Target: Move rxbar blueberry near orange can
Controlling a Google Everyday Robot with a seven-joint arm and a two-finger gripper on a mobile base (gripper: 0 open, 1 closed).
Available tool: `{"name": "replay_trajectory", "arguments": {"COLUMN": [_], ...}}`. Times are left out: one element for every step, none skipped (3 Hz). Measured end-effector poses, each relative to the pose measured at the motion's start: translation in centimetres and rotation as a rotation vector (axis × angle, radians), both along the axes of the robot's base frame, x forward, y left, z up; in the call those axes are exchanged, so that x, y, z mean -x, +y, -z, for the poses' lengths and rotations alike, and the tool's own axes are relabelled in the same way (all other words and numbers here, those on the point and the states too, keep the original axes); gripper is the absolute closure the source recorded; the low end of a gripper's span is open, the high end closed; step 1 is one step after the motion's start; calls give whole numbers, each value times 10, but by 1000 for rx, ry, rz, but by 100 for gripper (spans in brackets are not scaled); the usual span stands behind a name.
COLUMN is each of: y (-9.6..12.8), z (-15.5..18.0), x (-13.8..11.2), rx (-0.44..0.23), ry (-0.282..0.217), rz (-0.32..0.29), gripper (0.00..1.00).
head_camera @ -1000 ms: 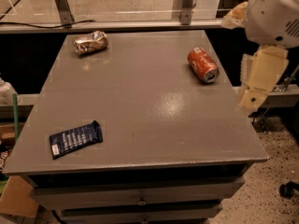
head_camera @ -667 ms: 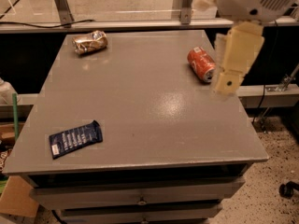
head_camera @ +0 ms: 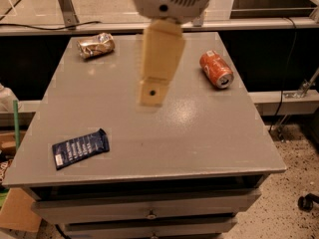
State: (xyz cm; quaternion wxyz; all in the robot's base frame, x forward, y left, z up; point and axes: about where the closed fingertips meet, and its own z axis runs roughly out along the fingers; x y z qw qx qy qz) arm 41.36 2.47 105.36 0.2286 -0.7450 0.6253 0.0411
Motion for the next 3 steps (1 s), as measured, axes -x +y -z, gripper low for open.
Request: {"name": "replay_trajectory", "arguments": {"y": [33, 46, 48], "z": [28, 103, 168], "x": [9, -6, -22], "rx": [-16, 10, 27], "ry": [-9, 7, 69], "rz": [-54, -70, -53], "gripper": [0, 0, 0]}}
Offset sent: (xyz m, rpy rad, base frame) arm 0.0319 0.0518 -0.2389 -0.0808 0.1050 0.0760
